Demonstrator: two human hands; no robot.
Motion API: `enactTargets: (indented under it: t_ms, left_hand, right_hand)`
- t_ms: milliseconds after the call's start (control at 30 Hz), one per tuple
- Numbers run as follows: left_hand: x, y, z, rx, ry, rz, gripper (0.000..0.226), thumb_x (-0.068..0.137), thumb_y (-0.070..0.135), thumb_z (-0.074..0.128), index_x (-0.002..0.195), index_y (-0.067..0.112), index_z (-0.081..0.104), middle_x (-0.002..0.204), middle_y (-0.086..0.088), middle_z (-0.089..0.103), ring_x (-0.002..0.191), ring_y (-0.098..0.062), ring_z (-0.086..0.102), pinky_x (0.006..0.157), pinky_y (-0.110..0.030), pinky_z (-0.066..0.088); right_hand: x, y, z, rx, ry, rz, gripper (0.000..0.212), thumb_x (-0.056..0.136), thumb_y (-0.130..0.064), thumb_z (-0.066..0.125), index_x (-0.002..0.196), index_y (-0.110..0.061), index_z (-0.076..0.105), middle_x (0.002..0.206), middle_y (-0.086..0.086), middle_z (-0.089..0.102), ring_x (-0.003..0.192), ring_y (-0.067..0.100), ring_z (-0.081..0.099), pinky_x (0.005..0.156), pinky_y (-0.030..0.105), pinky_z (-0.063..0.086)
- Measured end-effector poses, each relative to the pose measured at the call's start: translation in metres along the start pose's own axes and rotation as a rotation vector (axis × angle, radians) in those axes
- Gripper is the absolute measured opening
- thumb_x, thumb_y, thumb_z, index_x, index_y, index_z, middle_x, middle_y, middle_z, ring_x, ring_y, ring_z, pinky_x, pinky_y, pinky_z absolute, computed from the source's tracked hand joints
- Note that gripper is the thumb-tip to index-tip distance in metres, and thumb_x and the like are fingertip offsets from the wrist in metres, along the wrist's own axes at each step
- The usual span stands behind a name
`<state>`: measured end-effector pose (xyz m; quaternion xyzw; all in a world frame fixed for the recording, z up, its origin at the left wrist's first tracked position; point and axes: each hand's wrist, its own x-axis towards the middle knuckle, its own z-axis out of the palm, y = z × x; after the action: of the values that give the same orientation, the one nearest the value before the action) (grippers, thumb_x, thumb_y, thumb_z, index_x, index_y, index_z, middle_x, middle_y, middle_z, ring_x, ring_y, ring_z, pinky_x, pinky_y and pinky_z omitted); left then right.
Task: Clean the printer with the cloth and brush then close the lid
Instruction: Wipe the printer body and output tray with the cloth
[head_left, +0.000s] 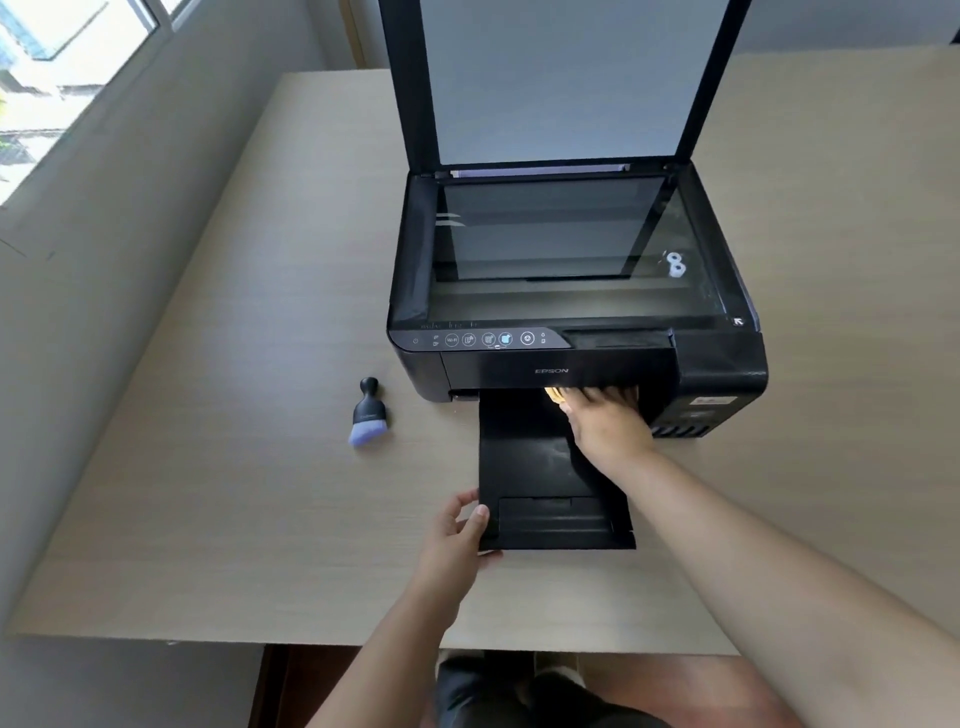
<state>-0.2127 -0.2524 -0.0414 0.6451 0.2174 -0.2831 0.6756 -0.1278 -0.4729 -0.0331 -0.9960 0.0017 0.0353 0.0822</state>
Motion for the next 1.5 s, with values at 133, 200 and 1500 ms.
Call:
enactTargets:
  t_ms: [133,200,1500]
  left_hand:
    - [0.001,0.000,-0.001,0.010,0.008,-0.002,0.019,0.100,0.017,0.049,0.114,0.023,0.060,0.098,-0.009,0.073,0.090,-0.024,0.071,0.069,-0.031,0.056]
    - [0.001,0.000,-0.001,0.023,0.004,0.001,0.019,0.100,0.018,0.048,0.113,0.024,0.060,0.100,-0.010,0.073,0.091,-0.025,0.071,0.069,-0.032,0.056]
    - [-0.005,0.005,-0.002,-0.154,-0.011,-0.062,0.042,0.104,0.039,0.028,0.126,0.017,0.057,0.105,-0.017,0.073,0.101,-0.029,0.067,0.075,-0.035,0.053]
  right_hand:
    - [-0.016,-0.006,0.006,0.056,0.038,-0.073,0.040,0.086,-0.023,0.050,0.123,-0.014,0.061,0.118,0.007,0.067,0.102,0.044,0.060,0.093,0.064,0.042]
    - [-0.031,-0.007,0.009,0.074,0.040,-0.134,0.045,0.088,-0.030,0.040,0.126,-0.016,0.060,0.128,0.005,0.062,0.110,0.041,0.058,0.097,0.060,0.040]
    - [-0.050,0.024,-0.004,0.128,-0.187,-0.451,0.049,0.101,-0.039,0.021,0.138,-0.021,0.048,0.144,-0.002,0.048,0.133,0.030,0.044,0.113,0.046,0.025]
